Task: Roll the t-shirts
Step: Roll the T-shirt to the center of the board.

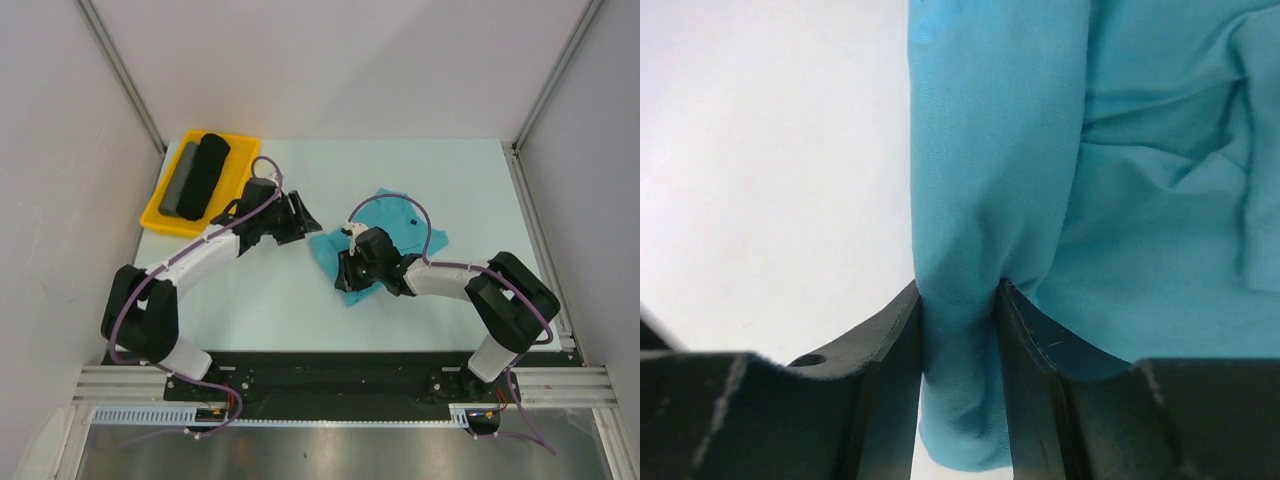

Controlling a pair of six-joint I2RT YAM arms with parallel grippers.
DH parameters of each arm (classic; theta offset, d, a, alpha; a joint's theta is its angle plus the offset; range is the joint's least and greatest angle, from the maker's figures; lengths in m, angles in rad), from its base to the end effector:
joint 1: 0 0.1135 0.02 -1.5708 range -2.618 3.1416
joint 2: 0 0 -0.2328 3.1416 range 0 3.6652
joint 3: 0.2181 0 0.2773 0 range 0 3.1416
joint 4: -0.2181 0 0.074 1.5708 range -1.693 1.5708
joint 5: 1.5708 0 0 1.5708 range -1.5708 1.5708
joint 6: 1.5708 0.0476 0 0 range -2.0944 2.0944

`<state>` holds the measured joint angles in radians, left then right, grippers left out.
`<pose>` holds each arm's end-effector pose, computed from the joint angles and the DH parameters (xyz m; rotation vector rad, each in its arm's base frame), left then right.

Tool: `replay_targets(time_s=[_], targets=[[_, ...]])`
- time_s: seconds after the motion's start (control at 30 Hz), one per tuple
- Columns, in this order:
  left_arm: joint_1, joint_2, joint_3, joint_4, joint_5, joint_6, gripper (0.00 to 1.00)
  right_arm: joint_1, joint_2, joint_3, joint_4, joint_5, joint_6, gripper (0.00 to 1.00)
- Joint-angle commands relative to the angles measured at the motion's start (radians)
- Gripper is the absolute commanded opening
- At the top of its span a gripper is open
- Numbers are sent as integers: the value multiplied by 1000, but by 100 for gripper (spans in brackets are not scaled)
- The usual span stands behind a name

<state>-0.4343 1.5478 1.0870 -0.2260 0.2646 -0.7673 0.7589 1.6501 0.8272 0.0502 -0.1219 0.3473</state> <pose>0.3364 -0.1697 0.2035 -0.2486 2.3914 -0.9053 0.2524 0.2474 0.1033 -0.5602 2.3764 0.6674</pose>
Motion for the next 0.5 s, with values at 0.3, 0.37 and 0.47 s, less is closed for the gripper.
replay_targets(time_s=[0.3,0.37,0.47], targets=[[-7,-152,-271,82,-4,-23,58,-15,-1,-83,183,-294,219,38],[-7,-153,-291,88,-16,-29,57,-23,5,-83,180,-294,228,38],[-9,-115,-289,120,-10,-36,58,-39,20,-85,175,-295,239,38]])
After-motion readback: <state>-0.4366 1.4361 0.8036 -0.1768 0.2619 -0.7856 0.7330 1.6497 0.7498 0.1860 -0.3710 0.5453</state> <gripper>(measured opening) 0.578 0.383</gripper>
